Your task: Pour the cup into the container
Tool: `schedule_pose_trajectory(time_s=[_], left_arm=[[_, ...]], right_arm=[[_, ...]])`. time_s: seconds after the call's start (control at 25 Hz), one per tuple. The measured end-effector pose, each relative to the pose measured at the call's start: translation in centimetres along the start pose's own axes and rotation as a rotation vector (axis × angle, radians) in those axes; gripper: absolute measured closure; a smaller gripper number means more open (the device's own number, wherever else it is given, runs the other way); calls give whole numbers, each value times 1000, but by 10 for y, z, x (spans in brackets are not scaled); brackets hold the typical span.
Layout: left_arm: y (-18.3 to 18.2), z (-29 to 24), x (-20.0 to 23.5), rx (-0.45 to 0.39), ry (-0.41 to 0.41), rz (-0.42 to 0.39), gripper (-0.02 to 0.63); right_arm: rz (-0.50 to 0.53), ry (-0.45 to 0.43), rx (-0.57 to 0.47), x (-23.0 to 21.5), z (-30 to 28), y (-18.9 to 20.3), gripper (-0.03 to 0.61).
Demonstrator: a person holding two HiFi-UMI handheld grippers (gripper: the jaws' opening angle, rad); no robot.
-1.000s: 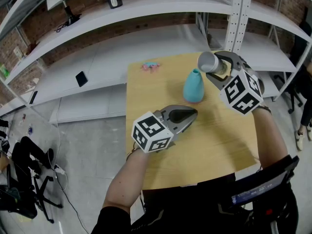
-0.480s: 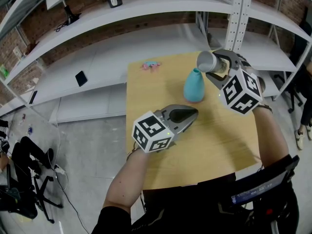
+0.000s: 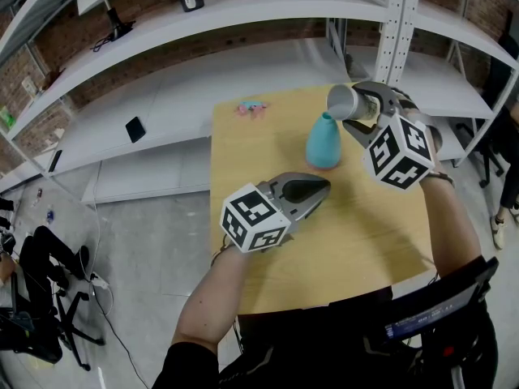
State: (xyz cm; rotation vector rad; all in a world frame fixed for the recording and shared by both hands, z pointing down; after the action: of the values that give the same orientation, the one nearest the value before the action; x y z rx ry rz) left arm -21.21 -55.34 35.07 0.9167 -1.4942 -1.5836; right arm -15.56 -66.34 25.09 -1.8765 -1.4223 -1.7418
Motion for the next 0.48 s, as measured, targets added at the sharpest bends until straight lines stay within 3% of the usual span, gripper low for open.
schedule_pose_trajectory(time_s=[0.48], left_arm=[[1,0,-1,0,2,-1,614]], right_arm=[[46,-3,13,0,0,-1,302]])
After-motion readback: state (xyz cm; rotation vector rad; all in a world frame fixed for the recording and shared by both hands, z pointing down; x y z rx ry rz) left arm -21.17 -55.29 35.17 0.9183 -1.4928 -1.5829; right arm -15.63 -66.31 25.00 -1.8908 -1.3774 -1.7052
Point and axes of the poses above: the fingertips, and each gripper's own axes: z backward along the fingers, x to its left, y out of its underside, the point moved 3 cm from there along z, backward along the fingers, and after that the axes turned 12 degrees about -x, right-handed, at the moved point
